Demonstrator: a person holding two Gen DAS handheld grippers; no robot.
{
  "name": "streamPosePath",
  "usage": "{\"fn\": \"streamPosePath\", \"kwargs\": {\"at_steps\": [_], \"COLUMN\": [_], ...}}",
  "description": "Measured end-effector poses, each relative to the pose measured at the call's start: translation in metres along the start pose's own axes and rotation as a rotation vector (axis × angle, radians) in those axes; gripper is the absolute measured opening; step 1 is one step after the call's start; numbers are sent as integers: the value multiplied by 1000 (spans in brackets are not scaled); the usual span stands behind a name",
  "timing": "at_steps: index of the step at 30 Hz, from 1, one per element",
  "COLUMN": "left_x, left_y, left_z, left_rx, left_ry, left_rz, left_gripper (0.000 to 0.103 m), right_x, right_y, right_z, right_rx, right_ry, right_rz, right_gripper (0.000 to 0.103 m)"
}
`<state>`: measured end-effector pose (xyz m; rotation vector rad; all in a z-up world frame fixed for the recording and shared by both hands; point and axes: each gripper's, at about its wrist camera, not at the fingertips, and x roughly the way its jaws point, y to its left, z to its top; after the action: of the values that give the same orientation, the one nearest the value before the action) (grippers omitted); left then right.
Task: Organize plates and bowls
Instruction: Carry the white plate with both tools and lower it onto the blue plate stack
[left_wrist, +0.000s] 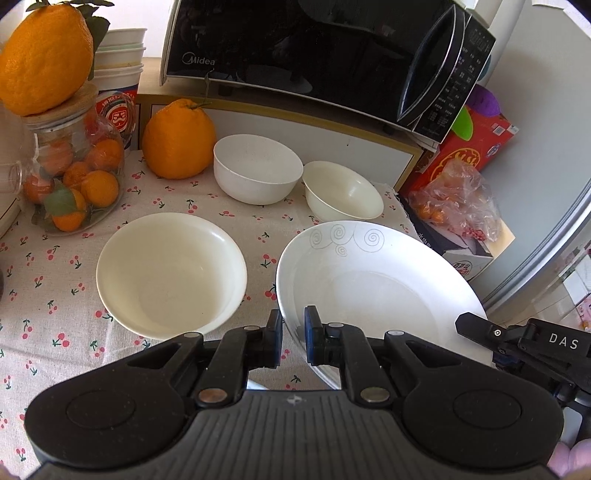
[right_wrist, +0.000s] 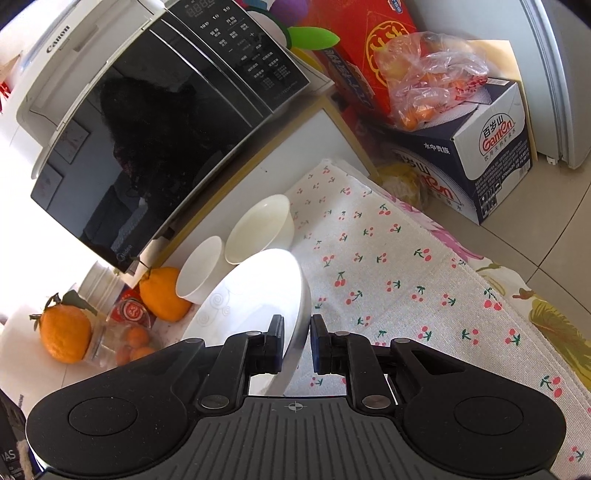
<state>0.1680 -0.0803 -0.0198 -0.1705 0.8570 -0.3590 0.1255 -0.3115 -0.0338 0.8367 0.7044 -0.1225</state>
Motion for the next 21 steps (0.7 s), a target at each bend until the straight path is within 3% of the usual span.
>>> {"fn": "streamPosePath", "kwargs": {"at_steps": [21], "left_x": [-53], "left_y": [22], "left_z": [-10], "left_rx": [-6], "left_ry": [6], "left_rz": [18], "left_gripper": [11], "right_x": [-29], "right_y": [38], "right_z": [-22], "right_rx": [-85], "right_ry": [91], "right_rz": [25], "right_gripper": [16]}}
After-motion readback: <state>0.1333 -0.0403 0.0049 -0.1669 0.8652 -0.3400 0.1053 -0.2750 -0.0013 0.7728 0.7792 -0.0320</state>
